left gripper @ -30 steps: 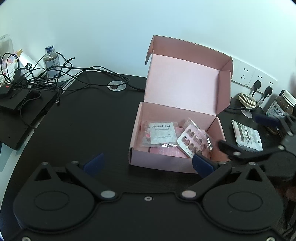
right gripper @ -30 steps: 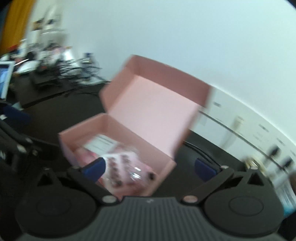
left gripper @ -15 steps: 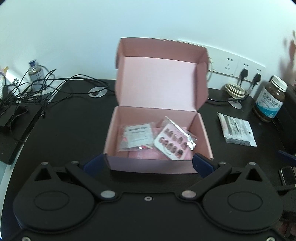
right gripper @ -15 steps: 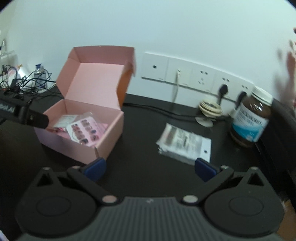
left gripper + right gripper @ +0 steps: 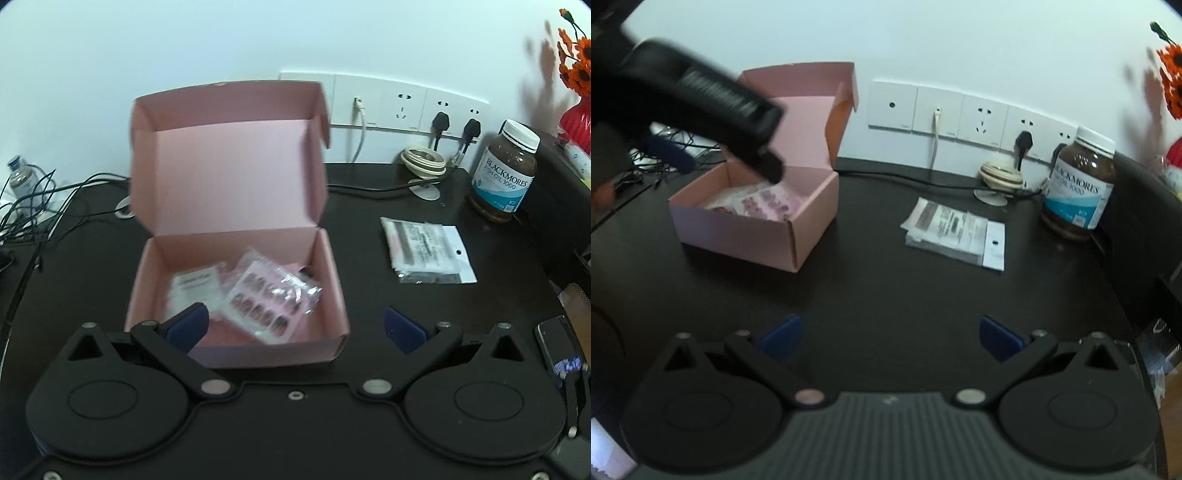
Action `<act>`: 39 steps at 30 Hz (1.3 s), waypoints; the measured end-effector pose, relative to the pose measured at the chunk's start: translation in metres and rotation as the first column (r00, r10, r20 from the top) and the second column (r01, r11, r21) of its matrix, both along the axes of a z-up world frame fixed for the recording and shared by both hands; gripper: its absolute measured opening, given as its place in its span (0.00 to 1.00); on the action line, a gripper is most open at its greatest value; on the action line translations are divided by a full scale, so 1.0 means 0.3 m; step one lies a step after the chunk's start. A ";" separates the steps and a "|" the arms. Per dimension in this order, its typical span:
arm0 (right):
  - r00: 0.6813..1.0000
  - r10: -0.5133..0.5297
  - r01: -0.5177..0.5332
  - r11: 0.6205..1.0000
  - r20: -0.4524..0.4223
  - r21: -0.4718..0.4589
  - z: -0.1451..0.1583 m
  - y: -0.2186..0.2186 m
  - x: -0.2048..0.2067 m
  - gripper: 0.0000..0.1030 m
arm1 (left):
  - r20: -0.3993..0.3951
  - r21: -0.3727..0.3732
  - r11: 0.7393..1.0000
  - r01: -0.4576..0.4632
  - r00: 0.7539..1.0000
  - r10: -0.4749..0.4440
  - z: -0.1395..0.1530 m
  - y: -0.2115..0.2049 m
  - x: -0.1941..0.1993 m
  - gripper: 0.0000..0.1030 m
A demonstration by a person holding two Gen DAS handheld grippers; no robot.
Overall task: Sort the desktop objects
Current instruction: 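Move the left tool toward the white-card clear bag on the desk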
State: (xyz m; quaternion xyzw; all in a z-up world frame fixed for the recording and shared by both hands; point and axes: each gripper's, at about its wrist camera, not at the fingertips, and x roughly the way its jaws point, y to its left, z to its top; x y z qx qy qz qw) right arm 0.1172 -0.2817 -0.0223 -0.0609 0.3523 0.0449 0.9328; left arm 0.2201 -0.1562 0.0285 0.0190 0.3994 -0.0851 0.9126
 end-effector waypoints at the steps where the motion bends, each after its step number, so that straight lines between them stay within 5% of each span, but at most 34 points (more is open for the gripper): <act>1: 1.000 -0.001 0.001 1.000 0.002 0.004 -0.001 -0.006 -0.003 0.99 | 0.004 0.002 1.000 0.007 1.000 -0.007 0.004 -0.016 0.007 1.00; 23: 0.999 0.050 -0.051 0.997 0.010 0.058 -0.046 -0.092 0.018 0.99 | -0.050 -0.002 0.997 0.077 0.996 -0.077 -0.056 -0.322 0.239 1.00; 39: 0.997 0.081 -0.082 0.993 0.021 0.085 -0.058 -0.112 0.033 0.99 | -0.093 -0.016 0.998 0.061 0.994 -0.062 -0.132 -0.363 0.309 1.00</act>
